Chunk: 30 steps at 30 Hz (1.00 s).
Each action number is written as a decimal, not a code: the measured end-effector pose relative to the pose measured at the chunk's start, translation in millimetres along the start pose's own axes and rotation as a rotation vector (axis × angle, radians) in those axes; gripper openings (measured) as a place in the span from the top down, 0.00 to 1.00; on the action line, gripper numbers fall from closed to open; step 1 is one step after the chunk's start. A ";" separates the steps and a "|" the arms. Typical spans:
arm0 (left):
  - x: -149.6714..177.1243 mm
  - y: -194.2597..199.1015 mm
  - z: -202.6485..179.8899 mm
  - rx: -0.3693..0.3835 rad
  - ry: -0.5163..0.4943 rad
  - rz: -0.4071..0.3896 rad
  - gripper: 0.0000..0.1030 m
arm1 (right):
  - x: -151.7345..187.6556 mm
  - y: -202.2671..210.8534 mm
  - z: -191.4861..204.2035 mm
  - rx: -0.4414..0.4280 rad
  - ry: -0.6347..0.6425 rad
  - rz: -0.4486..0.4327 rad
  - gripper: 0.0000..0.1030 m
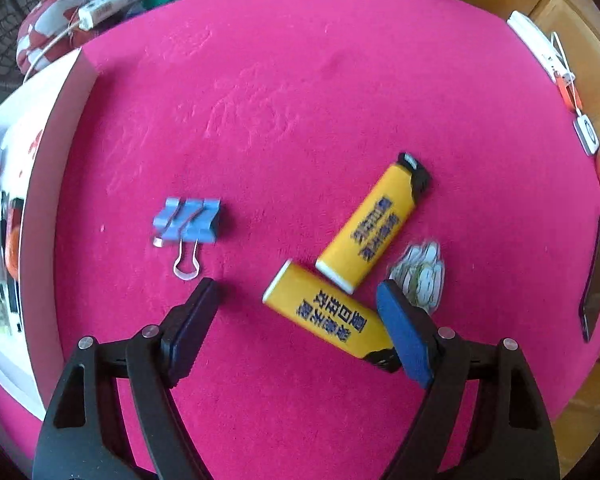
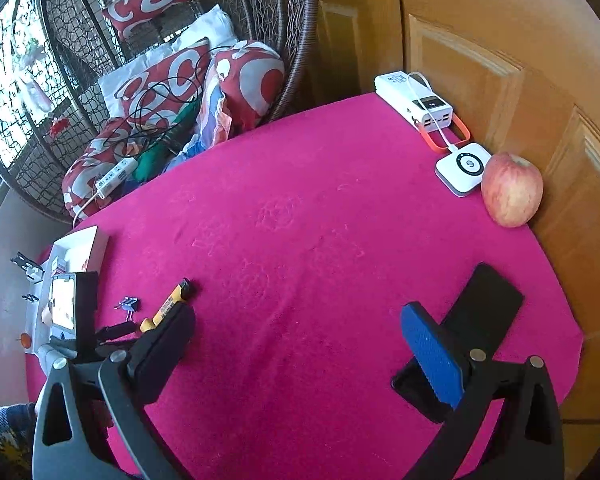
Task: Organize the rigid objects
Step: 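Grasp a yellow lighter with the left tool while the right tool grasps the cartoon sticker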
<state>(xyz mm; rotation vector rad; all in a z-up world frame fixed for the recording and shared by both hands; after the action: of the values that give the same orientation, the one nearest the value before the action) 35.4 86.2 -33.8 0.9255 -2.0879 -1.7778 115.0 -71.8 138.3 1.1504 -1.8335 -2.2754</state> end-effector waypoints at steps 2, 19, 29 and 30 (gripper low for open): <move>8.7 1.1 2.5 -0.005 -0.011 0.007 0.20 | -1.1 0.2 2.3 -0.007 0.003 -0.005 0.00; 56.0 16.9 39.0 0.000 -0.140 -0.042 0.55 | -1.3 -15.0 64.7 -0.126 0.172 0.002 0.00; 29.1 12.8 52.2 0.034 -0.194 -0.014 0.64 | 46.8 -85.5 147.4 -0.089 0.414 0.177 0.01; 22.2 15.4 56.8 0.039 -0.202 -0.012 0.64 | 50.9 -92.9 154.6 -0.094 0.422 0.195 0.01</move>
<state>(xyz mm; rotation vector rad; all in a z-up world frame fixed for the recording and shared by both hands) -18.3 118.7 -36.7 0.7997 -2.2498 -1.9141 35.2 66.7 40.4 1.2553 -1.5825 -1.8207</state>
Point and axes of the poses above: each gripper's, at about its wrist camera, not at the fingertips, and y roughly against the way its jaws point, z to its left, x to its underside, the point moved 5 cm from there along -y, roughly the way its jaws point, and after that the axes turned 10 degrees about x, right-handed, at the moved point
